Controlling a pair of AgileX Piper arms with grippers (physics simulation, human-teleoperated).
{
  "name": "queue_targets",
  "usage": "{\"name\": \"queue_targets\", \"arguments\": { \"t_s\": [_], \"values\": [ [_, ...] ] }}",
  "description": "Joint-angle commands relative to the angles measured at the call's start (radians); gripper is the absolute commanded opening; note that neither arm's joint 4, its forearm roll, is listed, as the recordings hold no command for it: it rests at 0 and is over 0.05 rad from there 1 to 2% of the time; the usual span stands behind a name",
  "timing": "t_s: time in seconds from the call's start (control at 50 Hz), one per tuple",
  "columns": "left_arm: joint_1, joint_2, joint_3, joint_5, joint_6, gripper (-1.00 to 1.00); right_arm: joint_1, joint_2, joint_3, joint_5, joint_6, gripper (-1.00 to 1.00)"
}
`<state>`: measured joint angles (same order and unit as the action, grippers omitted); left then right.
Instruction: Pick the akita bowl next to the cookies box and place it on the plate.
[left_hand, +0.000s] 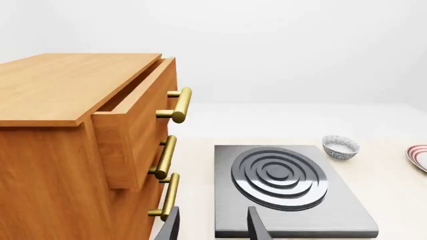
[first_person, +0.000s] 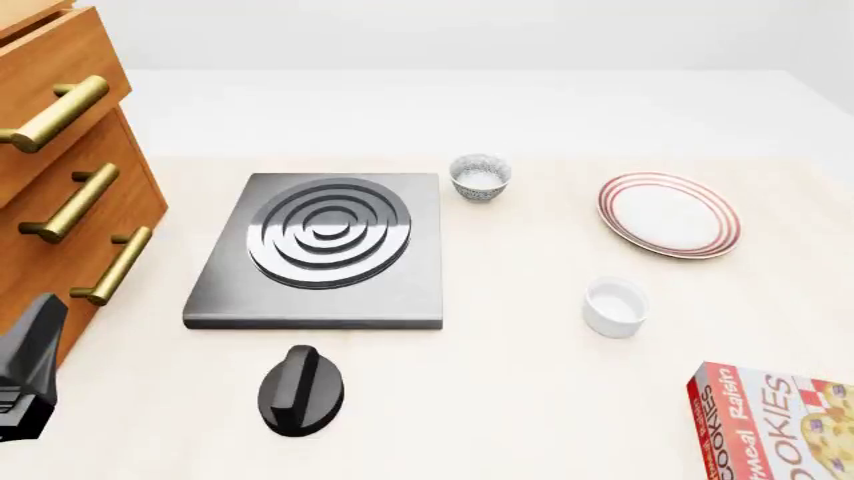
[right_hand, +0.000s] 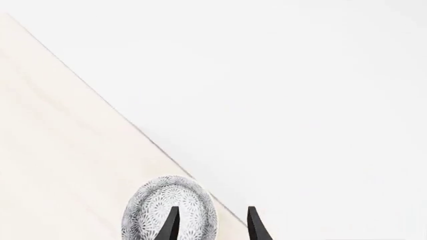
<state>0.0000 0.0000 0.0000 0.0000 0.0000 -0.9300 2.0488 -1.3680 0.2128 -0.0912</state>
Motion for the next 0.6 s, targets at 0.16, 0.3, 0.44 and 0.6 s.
{"name": "queue_targets", "arguments": {
  "t_s": [0.16, 0.3, 0.44, 0.6],
  "values": [
    [0.0, 0.0, 0.0, 0.0, 0.0, 1.0, -0.007, 0.076, -0.015, -0.019, -0.025, 1.0],
    [0.0, 0.0, 0.0, 0.0, 0.0, 1.0, -0.011, 0.112, -0.015, -0.033, -0.039, 1.0],
    [0.0, 0.0, 0.0, 0.0, 0.0, 1.0, -0.013, 0.126, -0.012, -0.036, -0.047, 1.0],
    [0.0, 0.0, 0.0, 0.0, 0.0, 1.0, -0.016, 0.141, -0.001, -0.044, -0.064, 1.0]
  ]
}}
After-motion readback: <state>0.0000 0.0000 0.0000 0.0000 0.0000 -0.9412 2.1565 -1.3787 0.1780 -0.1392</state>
